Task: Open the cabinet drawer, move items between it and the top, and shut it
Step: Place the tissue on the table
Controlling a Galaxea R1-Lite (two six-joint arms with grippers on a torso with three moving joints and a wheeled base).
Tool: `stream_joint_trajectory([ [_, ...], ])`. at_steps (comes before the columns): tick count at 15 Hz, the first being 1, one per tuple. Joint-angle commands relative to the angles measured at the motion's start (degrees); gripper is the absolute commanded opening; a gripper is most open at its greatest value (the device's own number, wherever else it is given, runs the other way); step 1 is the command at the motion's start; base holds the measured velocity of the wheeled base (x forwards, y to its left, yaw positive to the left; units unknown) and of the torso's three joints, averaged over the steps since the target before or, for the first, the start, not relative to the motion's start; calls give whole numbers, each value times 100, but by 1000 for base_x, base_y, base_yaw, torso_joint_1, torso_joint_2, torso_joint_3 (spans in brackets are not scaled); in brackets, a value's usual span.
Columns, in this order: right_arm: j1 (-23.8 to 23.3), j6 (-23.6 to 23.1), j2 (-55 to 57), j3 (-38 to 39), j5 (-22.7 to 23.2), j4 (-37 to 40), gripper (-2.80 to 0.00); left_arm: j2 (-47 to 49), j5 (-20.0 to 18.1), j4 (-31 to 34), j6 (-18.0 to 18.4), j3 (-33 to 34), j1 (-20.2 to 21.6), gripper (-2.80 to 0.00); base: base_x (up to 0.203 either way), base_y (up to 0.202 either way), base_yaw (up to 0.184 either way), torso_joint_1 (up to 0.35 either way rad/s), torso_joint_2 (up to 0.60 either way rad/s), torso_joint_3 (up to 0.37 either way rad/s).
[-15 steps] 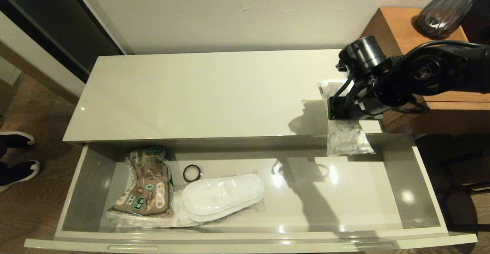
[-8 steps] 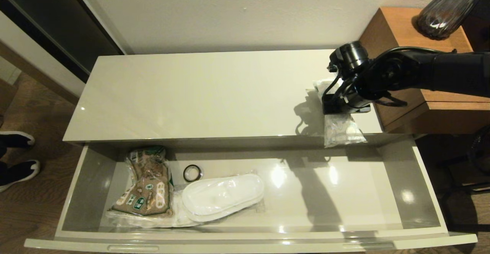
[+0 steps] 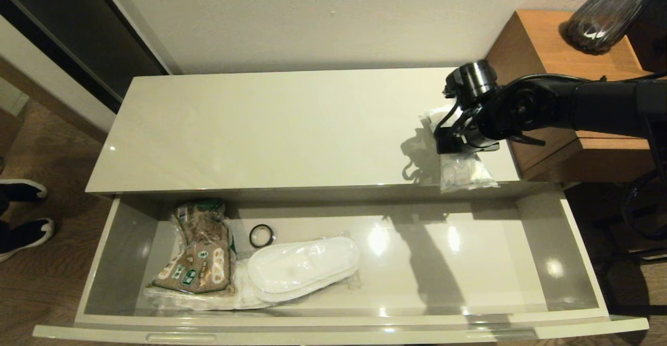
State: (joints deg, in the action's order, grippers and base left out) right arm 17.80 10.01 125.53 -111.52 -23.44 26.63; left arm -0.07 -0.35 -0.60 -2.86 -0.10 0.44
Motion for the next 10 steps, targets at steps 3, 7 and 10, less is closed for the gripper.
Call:
stream_joint_trajectory([
  [3, -53, -26, -43, -8, -63, -130, -280, 7, 0, -2, -12, 1, 0, -280, 0, 0, 0, 0, 0, 0],
  [7, -57, -61, -46, -1, -293, -237, -280, 7, 0, -2, -4, 1, 0, -280, 0, 0, 0, 0, 0, 0],
  [10, -66, -78, -55, -1, -293, -343, 0, 7, 0, -2, -4, 1, 0, -280, 0, 0, 0, 0, 0, 0],
])
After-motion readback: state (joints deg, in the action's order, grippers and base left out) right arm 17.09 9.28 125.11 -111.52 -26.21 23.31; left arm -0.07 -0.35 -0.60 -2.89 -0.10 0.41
